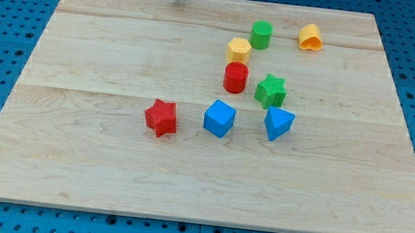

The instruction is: Slightly push the green circle towards the yellow hexagon

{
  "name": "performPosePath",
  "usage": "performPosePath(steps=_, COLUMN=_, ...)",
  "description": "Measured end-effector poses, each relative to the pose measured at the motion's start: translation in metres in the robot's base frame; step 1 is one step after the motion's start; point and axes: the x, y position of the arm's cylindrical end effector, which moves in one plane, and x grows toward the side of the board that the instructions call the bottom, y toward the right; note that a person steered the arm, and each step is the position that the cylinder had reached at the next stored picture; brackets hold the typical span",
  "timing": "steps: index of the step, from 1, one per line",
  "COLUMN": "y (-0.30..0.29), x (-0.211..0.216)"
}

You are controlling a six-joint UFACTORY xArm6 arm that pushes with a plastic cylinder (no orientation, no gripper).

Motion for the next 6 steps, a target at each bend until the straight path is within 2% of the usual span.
performPosePath(steps=2, y=0.121, x=-0.004)
performPosePath(steps=3, y=0.186, x=0.009)
performPosePath(steps=4, y=0.211, x=0.041)
performPosePath(steps=5, y=0.194, x=0.094)
performPosePath(steps=6, y=0.192, x=0.098)
